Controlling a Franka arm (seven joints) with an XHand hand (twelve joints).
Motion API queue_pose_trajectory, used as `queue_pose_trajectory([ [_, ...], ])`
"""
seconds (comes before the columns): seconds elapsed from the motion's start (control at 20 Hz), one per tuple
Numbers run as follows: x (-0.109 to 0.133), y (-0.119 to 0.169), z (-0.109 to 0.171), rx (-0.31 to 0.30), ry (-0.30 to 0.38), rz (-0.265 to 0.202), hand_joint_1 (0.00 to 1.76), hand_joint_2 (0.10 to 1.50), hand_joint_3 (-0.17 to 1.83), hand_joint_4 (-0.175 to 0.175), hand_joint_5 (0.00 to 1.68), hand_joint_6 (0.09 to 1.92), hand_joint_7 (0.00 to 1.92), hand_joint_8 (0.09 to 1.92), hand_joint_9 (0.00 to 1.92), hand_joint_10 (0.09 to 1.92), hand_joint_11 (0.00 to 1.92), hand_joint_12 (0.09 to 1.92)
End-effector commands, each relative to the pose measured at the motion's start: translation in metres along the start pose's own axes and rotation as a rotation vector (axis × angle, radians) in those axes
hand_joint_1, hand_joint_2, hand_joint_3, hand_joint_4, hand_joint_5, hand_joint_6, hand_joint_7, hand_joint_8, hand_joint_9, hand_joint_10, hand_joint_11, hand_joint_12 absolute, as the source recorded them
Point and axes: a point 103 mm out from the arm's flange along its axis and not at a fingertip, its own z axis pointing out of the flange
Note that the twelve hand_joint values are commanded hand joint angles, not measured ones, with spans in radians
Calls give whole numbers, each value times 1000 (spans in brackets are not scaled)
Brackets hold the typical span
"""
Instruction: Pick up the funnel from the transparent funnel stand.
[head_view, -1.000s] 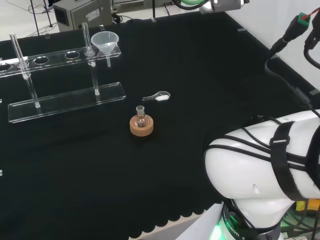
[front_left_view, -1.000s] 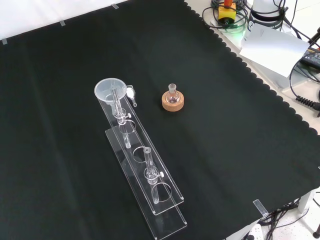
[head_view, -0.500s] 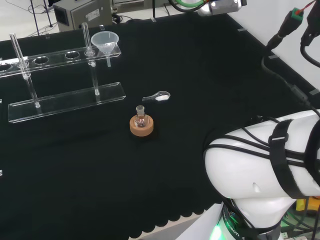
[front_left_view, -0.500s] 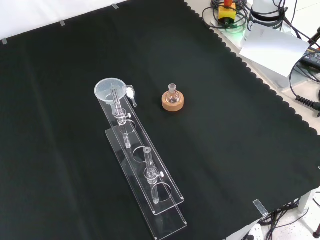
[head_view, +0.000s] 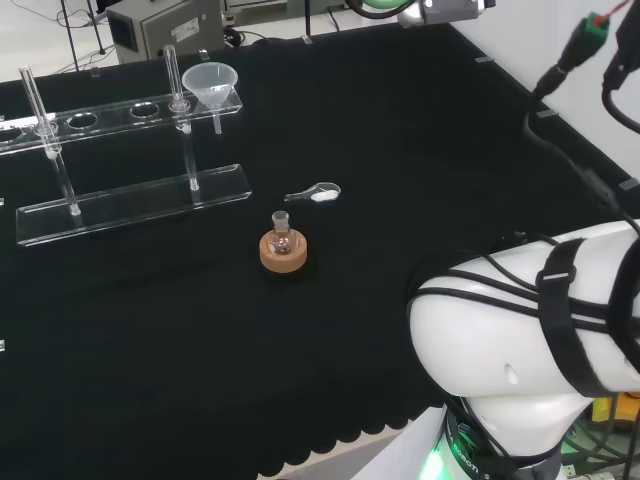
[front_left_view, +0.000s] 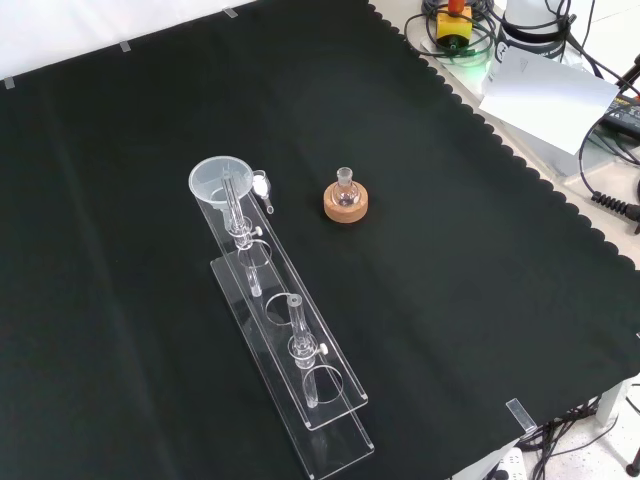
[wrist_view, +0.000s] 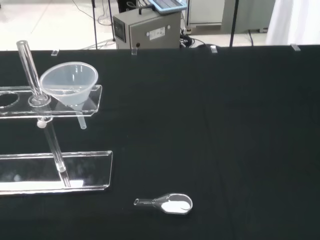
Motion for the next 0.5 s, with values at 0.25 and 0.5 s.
queue_pose_trajectory([
  [0.25,-3,67,34,73,19,14,0,1204,401,1,235,87,0,326,139,599,0,1338],
  [0.5,-5,111,51,99,41,-27,0,1198,392,-2,232,87,0,326,136,598,0,1337],
])
